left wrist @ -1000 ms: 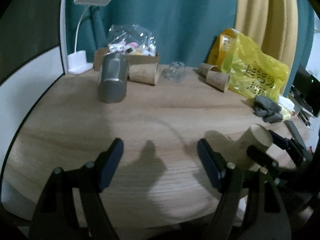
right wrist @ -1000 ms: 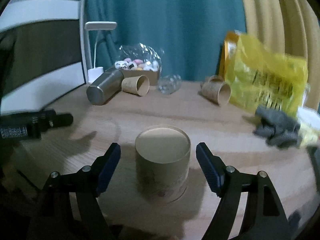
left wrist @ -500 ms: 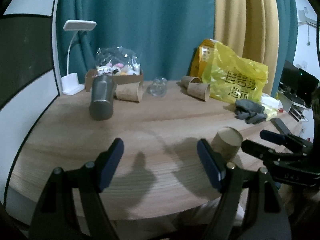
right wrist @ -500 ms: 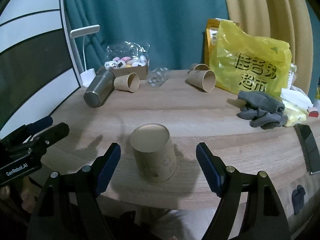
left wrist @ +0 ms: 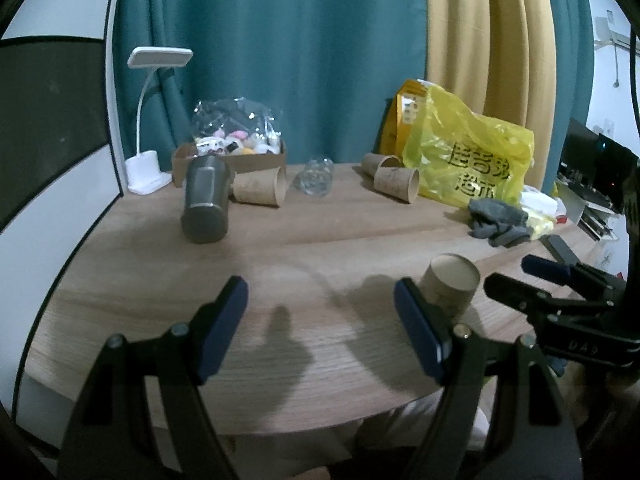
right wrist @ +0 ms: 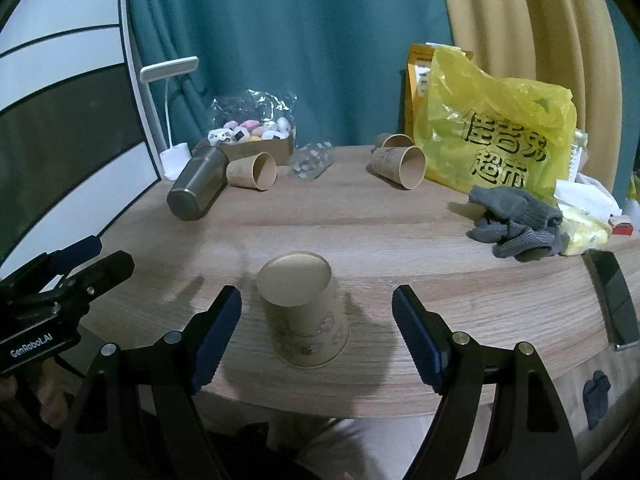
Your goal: Flip cup upside down
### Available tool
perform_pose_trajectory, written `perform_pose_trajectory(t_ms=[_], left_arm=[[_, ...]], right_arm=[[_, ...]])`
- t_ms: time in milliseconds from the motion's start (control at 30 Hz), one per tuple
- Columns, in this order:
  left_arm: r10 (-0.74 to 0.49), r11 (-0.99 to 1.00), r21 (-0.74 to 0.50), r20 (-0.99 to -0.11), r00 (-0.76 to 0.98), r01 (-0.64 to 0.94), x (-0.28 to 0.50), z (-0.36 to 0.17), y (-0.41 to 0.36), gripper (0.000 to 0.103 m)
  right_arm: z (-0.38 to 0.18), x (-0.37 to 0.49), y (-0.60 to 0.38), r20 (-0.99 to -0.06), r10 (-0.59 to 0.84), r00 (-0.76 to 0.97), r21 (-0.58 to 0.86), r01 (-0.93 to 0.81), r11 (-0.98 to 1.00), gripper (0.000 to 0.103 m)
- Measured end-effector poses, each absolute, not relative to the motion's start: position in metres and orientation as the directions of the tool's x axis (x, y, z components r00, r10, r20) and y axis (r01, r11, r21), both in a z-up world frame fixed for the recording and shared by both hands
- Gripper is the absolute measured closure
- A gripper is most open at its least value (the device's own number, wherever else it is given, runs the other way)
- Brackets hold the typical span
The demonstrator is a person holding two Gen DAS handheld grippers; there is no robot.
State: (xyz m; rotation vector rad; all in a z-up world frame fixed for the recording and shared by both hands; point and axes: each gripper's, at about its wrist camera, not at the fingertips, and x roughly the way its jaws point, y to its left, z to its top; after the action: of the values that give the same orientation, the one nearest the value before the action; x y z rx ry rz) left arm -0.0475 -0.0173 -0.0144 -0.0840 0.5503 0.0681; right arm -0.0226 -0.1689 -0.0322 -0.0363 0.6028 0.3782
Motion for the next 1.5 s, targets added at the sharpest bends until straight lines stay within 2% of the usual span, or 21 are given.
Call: perform_pose_trajectory(t_ms=[1500], left_arm=[[0.058, 0.989, -0.081, -0.542, 0.838, -0.12, -0.0469, -0.0203, -0.0104, 0.026]], right_arm=[[-0.0339, -0.023, -0.1699, -0.564, 0.35, 0.748, 0.087, -0.368, 0.926, 0.022]])
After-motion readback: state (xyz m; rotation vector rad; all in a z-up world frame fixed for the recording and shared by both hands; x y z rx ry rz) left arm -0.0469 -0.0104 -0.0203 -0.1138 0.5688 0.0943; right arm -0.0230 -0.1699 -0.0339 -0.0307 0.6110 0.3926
